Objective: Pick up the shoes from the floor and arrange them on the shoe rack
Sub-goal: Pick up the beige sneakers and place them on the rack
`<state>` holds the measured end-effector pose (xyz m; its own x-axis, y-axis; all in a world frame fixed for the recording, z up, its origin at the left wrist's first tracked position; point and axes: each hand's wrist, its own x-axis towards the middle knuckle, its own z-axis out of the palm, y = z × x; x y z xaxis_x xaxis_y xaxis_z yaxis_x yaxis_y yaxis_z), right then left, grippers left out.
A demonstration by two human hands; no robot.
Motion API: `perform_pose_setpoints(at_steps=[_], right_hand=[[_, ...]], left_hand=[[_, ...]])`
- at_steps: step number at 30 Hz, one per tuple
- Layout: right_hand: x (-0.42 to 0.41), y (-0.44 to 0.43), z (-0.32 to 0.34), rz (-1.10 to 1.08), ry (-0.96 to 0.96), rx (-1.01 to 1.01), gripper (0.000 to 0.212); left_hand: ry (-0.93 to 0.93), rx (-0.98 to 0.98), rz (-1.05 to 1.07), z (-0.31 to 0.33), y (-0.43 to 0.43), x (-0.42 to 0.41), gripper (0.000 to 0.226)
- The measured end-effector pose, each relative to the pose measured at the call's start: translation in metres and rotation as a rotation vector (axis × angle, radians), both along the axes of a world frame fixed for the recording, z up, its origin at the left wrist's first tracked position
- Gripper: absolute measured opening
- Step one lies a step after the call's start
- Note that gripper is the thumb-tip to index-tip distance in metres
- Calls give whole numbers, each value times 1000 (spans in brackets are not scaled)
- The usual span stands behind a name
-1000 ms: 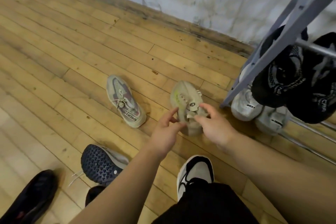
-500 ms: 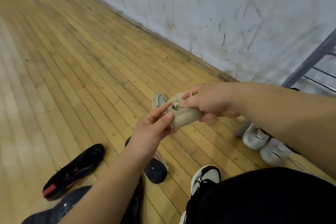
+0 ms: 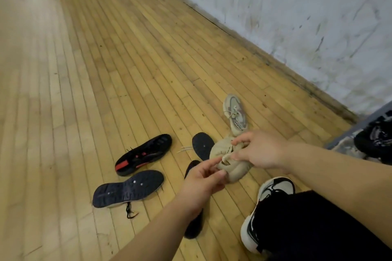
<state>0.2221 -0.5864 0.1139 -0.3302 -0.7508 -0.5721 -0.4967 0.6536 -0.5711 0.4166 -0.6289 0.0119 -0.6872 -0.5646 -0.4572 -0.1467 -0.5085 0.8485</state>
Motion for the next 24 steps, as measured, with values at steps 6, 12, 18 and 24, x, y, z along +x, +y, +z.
perform_pose_setpoints(at_steps=[6, 12, 18, 24], right_hand=[[-12, 5, -1, -7, 57, 15, 50], [-36, 17, 12, -97, 44, -45, 43], [-68, 47, 25, -321, 29, -126, 36], [-82, 68, 14, -286, 181, -48, 35]], left_hand=[[18, 35, 17, -3, 2, -16, 51], [31, 23, -1, 9, 1, -47, 49], [-18, -45, -64, 28, 15, -94, 55], [-179, -61, -55, 5, 42, -93, 63]])
